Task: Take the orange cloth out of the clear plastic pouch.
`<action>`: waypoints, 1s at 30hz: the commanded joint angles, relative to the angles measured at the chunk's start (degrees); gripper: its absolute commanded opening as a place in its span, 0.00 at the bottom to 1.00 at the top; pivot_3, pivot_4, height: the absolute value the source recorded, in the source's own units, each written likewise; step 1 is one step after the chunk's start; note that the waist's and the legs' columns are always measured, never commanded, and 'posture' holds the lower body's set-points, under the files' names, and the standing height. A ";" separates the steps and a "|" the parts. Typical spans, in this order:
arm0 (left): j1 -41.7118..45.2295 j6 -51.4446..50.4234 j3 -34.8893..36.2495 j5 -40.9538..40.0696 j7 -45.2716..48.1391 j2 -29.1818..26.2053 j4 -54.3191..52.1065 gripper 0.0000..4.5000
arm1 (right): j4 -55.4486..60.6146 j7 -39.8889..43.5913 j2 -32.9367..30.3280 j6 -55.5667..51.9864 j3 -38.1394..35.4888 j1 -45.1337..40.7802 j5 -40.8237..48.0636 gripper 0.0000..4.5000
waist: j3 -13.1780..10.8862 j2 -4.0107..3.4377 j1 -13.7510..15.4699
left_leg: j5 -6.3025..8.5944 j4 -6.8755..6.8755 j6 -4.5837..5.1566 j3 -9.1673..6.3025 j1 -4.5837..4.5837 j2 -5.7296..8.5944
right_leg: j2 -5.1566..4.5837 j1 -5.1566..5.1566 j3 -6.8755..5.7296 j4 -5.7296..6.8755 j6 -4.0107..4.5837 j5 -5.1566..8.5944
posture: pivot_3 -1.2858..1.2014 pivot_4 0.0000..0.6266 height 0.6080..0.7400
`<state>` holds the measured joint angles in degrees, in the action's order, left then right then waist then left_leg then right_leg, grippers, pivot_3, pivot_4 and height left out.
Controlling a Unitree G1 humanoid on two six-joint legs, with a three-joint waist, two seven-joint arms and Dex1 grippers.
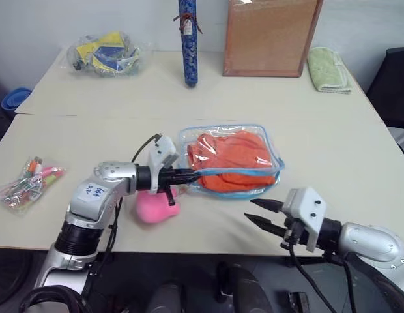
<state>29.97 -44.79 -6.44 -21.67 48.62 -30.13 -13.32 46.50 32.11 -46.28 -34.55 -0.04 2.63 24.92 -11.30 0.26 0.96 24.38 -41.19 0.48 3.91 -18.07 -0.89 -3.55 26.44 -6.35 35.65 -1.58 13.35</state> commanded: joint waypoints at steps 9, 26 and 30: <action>-0.34 4.34 -3.10 1.89 -1.27 0.17 -2.25 0.00 | -16.32 -3.57 4.52 7.45 13.56 -13.09 -21.19 0.47 | 0.00 -0.01 0.38 | -0.05 -0.03 -0.08 0.00 0.22 0.02 | -0.03 0.07 -0.02 0.00 0.07 0.04 | 0.52 0.24 1.00; 0.12 5.24 -3.86 1.51 -1.45 0.80 -3.09 0.00 | -26.87 0.64 9.38 12.71 15.41 -19.08 -28.42 0.61 | 0.00 -0.01 0.29 | -0.05 -0.03 -0.08 -0.06 0.17 -0.01 | -0.02 0.07 -0.09 0.01 0.07 0.04 | 0.52 0.24 1.00; 0.20 5.42 -3.99 1.64 -1.17 0.68 -3.12 0.00 | -29.72 1.65 10.86 12.72 15.76 -20.77 -29.09 0.61 | 0.00 -0.01 0.25 | -0.05 -0.03 -0.08 -0.06 0.15 -0.02 | -0.02 0.08 -0.11 0.06 0.07 0.04 | 0.52 0.24 1.00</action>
<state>29.06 -40.56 -10.22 -19.81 47.06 -29.42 -14.22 16.82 33.22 -35.91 -21.92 15.93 -17.65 -3.53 -11.29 0.25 1.20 24.33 -41.21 0.40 3.83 -17.92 -0.91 -3.57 26.52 -6.46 35.70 -1.52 13.39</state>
